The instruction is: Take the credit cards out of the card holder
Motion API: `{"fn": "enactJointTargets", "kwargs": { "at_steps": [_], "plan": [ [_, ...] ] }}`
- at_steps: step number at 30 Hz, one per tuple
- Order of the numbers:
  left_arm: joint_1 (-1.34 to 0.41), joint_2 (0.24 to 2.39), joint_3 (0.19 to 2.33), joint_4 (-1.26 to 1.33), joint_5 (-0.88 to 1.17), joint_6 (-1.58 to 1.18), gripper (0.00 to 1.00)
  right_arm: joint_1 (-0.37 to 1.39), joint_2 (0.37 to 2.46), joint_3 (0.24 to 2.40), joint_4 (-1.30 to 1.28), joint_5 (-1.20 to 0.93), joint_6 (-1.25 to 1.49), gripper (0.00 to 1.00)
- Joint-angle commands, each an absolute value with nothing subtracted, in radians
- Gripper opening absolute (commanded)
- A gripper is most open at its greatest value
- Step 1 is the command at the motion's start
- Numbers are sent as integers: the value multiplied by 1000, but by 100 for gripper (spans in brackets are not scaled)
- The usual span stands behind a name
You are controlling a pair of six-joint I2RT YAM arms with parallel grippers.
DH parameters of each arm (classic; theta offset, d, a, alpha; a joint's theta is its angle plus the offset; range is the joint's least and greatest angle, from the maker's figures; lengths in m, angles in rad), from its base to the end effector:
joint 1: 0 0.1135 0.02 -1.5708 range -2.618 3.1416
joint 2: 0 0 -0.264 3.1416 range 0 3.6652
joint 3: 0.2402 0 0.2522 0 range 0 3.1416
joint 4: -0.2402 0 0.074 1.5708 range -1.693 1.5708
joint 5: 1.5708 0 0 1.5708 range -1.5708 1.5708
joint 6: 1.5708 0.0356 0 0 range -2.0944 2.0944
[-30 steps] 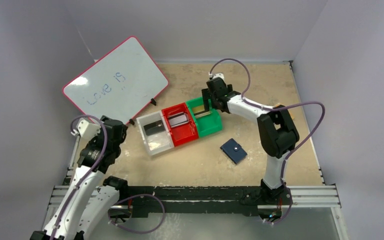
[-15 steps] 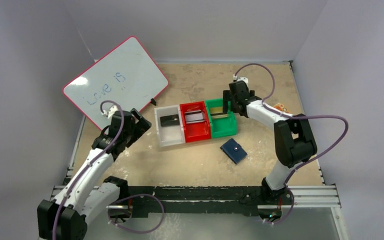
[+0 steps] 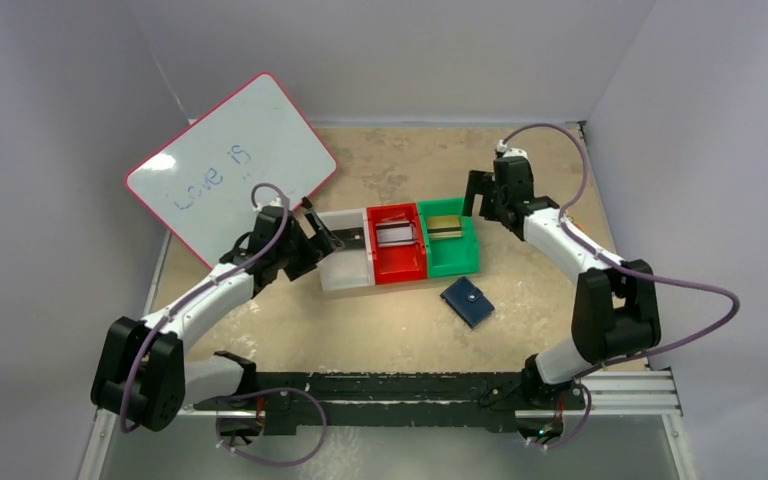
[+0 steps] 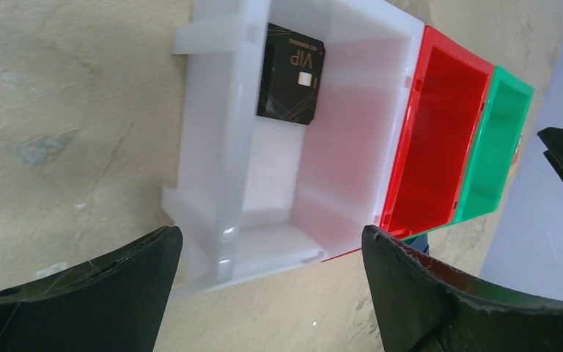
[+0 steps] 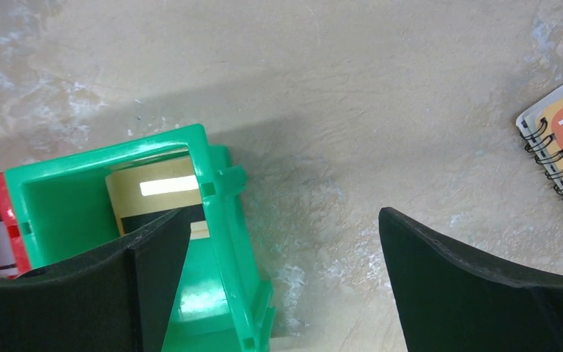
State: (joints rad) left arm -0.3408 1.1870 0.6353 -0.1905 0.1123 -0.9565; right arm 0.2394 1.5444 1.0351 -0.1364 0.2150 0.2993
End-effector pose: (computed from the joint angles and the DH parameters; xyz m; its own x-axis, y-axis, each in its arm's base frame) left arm 0.2266 -0.0846 0.2071 -0.7022 -0.6125 -0.3629 -0.2843 0.7085 -0.6459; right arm 0.3351 0.0740 0.2449 -0.5781 0.1554 -0.8010 0.1092 0.9876 0.1128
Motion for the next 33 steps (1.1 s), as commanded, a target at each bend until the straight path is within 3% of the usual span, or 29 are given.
{"fn": "enactJointTargets", "kwargs": {
  "at_steps": [1, 13, 33],
  "plan": [
    [-373, 1236, 707, -98, 128, -936, 92, 198, 1473, 1019, -137, 70, 316, 100],
    [-413, 1324, 765, -43, 128, -937, 87, 174, 1443, 923, -73, -226, 420, 100],
    [-415, 1578, 981, -6, 85, -886, 86, 147, 1665, 1157, -95, -269, 407, 100]
  ]
}}
